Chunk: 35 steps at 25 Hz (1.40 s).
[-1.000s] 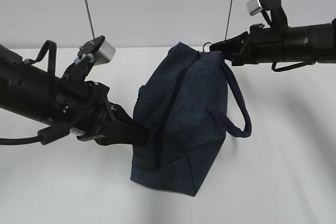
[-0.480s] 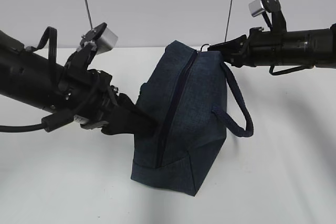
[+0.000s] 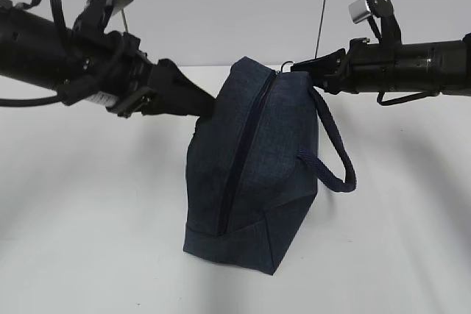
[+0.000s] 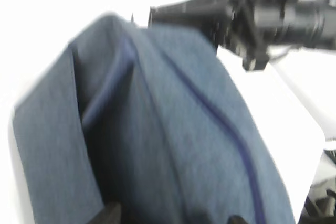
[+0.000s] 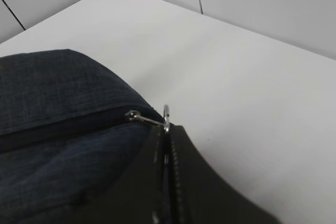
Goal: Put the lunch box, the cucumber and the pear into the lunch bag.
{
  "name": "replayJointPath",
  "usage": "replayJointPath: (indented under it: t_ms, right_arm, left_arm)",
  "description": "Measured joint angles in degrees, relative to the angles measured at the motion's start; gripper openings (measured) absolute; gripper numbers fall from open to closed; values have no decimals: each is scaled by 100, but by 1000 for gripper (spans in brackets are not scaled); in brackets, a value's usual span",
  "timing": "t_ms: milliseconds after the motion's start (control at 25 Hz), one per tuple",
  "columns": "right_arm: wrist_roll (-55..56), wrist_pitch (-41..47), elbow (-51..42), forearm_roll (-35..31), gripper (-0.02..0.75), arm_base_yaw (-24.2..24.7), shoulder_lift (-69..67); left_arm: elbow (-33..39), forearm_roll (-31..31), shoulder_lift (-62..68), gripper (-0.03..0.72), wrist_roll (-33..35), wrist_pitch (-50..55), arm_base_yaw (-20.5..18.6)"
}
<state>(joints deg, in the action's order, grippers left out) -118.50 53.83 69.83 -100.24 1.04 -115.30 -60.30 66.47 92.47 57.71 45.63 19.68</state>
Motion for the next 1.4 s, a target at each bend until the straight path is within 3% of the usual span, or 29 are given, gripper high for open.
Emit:
replayJointPath:
  t_ms: [520,840,1120,1240,1400]
  right_arm:
    - [0,0,0,-56,0,0,0]
    - [0,13,0,-69,0,0,0]
    - [0,13,0,-73,0,0,0]
    - [0,13,0,-73,0,0,0]
    - [0,13,0,-82,0,0,0]
  left_arm:
    - [-1520,-83,580,365,-665,-330,6]
    - [-2528,-425,1589,365,-1379,-8,64]
    - [-2795,-1087,1954,362,-1851,119,288]
    - [-2800,-1179,1954,305,-1877,124,366]
    - [-2806,-1320,1954,93,-1878,118,436]
